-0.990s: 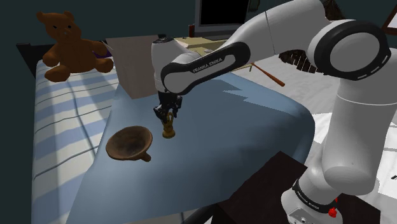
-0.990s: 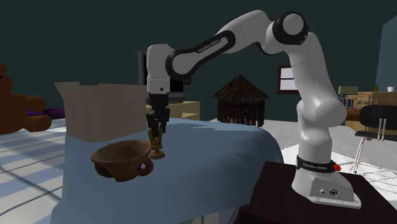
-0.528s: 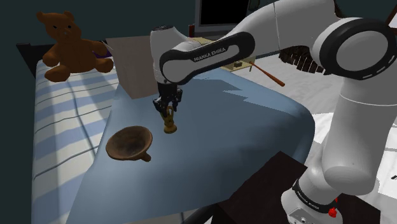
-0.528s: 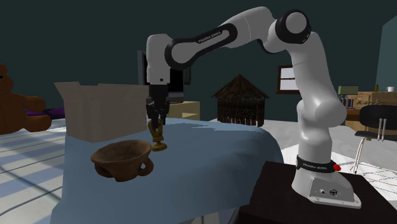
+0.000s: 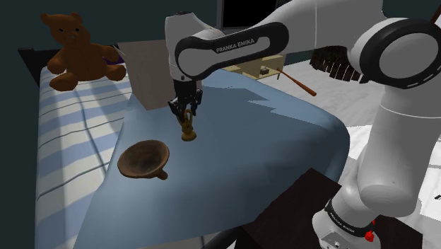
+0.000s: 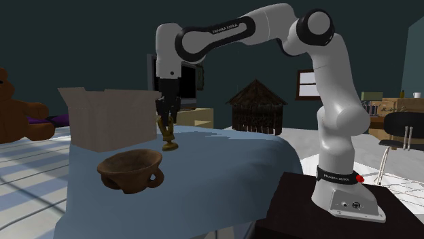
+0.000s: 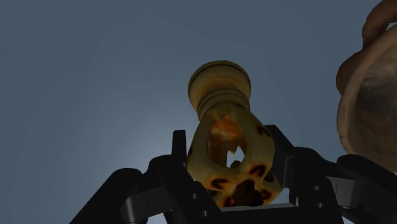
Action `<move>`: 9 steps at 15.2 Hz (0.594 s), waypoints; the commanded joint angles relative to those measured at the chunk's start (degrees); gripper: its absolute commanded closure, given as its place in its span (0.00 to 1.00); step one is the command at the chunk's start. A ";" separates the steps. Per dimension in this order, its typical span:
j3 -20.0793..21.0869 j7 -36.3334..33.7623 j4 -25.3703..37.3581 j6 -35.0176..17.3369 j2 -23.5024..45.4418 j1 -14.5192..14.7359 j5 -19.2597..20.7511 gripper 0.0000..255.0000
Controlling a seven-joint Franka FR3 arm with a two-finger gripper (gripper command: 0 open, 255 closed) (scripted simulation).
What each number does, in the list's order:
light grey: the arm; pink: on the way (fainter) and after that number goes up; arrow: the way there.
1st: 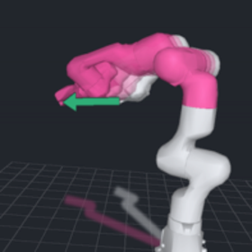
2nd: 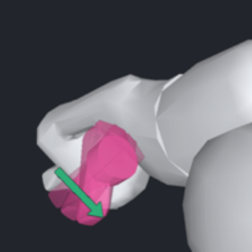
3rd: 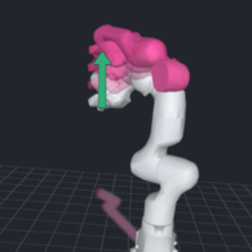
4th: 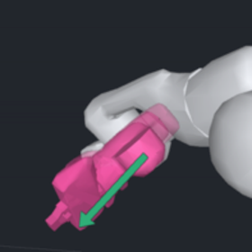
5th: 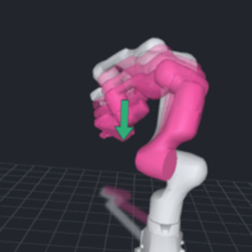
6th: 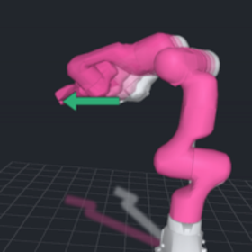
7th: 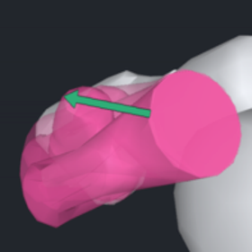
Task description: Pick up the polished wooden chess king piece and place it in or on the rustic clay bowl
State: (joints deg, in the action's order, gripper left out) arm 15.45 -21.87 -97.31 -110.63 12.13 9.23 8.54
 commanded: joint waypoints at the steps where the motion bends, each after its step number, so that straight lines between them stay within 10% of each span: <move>1: 0.07 0.15 1.27 1.59 -0.33 0.05 -0.16 1.00; 9: 0.20 0.76 6.97 7.59 -0.68 0.21 -0.46 1.00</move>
State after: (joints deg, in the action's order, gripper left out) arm 15.63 -21.15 -91.16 -103.80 11.39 9.39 8.08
